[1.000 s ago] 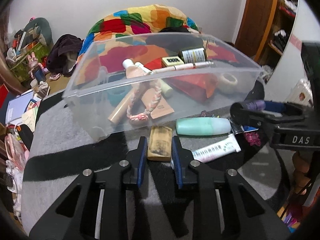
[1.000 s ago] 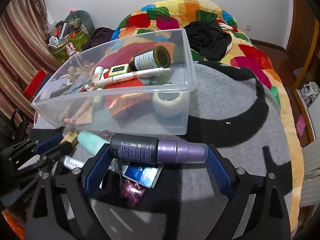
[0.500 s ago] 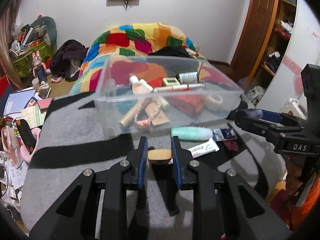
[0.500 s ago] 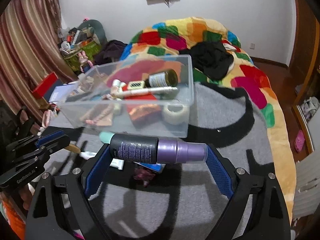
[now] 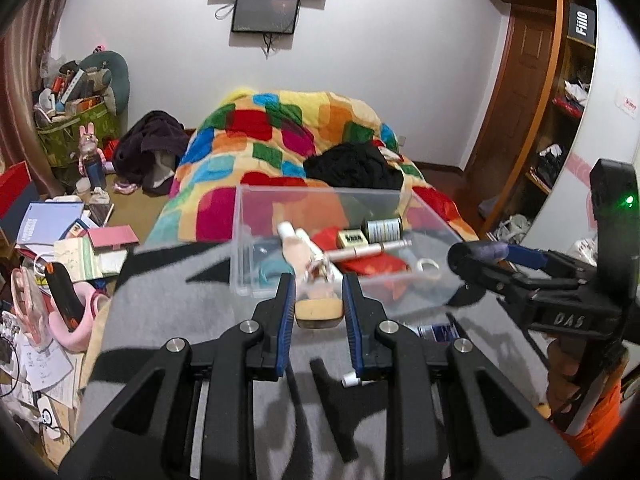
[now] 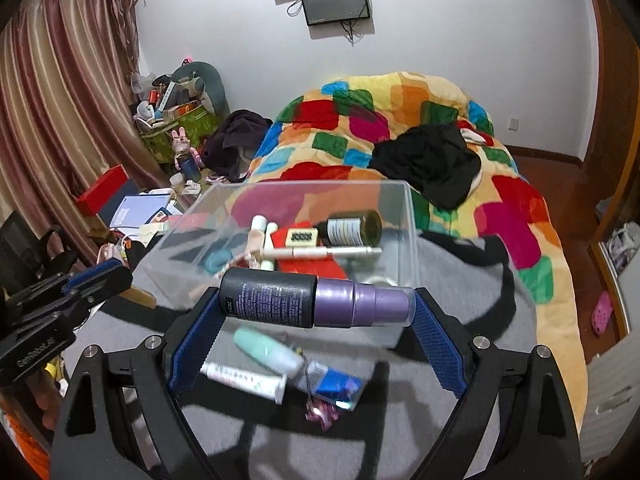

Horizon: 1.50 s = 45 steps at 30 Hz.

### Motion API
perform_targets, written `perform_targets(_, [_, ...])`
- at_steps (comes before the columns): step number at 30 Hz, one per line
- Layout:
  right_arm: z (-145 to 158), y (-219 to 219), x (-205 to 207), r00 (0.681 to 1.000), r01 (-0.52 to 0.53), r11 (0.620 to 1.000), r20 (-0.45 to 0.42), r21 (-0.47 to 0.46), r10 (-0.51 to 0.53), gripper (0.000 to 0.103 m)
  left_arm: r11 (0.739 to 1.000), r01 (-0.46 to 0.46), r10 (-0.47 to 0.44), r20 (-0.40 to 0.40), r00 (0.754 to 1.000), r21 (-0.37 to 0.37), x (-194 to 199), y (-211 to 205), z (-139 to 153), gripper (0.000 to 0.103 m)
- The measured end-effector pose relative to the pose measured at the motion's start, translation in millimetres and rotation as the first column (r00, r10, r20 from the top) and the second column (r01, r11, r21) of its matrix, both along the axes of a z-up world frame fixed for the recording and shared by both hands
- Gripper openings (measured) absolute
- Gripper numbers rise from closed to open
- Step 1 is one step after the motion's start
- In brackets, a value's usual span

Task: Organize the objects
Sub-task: 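Lower beige block and spray bottle into the clear box and open both grippers, then grasp white toothpaste tube with left gripper while right gripper grasps pink hair clip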

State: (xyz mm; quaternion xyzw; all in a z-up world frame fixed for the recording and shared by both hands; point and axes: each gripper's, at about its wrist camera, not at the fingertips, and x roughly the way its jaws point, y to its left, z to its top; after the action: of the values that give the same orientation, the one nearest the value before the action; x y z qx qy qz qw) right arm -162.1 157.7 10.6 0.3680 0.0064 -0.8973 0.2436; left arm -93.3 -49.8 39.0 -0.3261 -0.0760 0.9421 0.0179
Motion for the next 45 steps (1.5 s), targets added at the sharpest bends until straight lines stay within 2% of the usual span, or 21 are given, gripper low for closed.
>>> perform_targets(8, [-10.3,-27.1,-29.7,0.999,-0.016,0.999,0.031,0.045,0.015,0.090,0.998,-0.055,0.055,-0.008,0.998,0.032,-32.8,-19.8,8.8,0.023])
perform_targets(16, [-28.7,-41.8,-48.6,0.994,-0.027,0.999,0.103,0.044,0.022,0.090,0.991,-0.106,0.101,0.065,0.993,0.077,-67.3,-36.7,-13.9,0.023])
perform_targets(26, [-42.1,-49.6,-54.5,0.991,-0.036,0.996,0.133,0.076,0.026,0.091,0.994,-0.071,0.061,0.115,0.991,0.086,-69.2,-27.1,-32.2,0.023])
perform_targets(34, [-35.8,-47.2,-48.3,0.992,-0.054,0.995,0.115,0.080,0.045,0.092,0.998,-0.033,0.027,0.099,0.995,0.055,-58.9,-11.7,-27.2,0.024])
perform_targets(40, [-27.6,-39.0,-37.3,0.995,-0.057,0.995,0.085,0.083,0.050,0.093,0.999,-0.017,0.015,0.072,0.997,0.029,-44.1,-2.2,-18.7,0.045])
perform_targets(45, [-22.7,-27.7,-26.4,0.996,-0.068,0.994,0.067,0.085,0.062,0.095,1.000,0.000,-0.002,0.057,0.998,0.024,-30.6,3.5,-15.2,0.055])
